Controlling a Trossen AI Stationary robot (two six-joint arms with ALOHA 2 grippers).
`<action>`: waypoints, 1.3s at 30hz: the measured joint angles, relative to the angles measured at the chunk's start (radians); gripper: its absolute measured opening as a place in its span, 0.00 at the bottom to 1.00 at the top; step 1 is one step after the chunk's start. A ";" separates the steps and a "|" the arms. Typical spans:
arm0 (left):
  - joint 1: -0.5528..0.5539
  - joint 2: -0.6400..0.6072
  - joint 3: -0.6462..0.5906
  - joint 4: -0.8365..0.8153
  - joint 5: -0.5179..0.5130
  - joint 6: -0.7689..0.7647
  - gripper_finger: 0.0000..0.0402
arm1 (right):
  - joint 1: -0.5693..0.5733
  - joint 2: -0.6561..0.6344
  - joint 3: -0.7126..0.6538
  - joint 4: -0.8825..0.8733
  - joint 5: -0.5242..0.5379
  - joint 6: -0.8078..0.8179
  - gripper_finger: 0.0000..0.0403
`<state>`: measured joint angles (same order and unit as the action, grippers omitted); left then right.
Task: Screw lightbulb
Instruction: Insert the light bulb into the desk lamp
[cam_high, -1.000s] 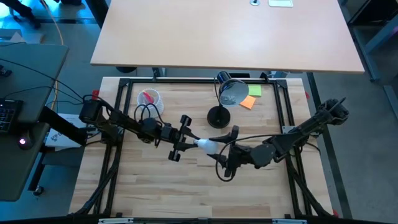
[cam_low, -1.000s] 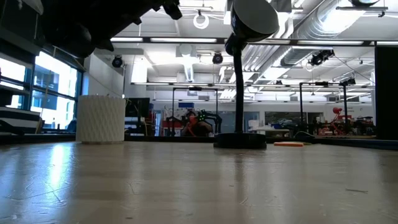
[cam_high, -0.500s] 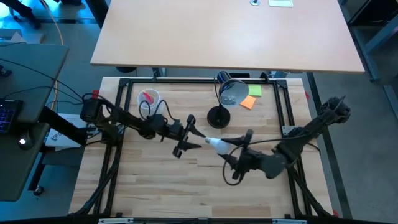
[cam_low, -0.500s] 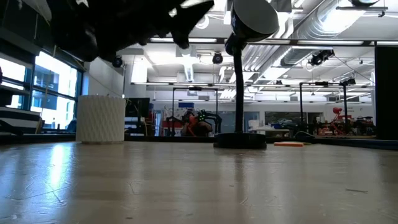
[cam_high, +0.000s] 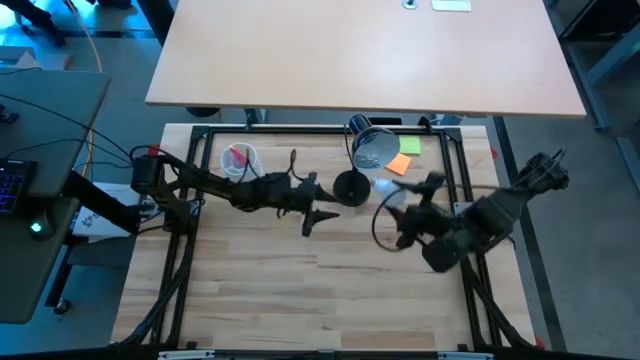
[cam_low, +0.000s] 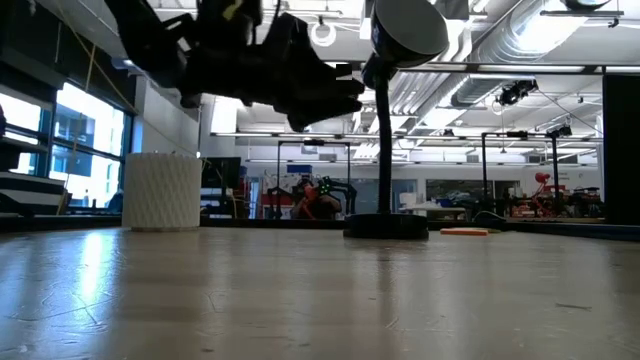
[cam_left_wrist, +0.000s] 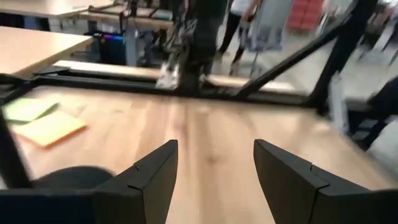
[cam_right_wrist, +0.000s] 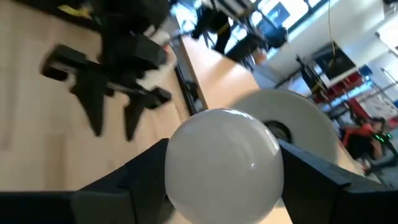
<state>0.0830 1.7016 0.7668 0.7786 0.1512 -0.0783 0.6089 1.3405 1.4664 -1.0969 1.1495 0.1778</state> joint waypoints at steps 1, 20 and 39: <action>0.014 0.000 0.010 -0.017 0.015 0.027 0.51 | -0.022 -0.001 0.015 -0.035 -0.010 -0.002 0.62; 0.462 0.071 0.113 0.273 0.523 -0.216 0.58 | -0.229 -0.009 -0.088 0.009 -0.071 -0.144 0.62; 0.559 0.599 0.895 0.186 1.155 -0.572 0.84 | -0.225 -0.067 -0.119 0.140 -0.075 -0.234 0.62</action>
<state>0.6417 2.3002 1.6617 0.9650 1.3066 -0.6500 0.3839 1.2732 1.3472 -0.9569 1.0746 -0.0561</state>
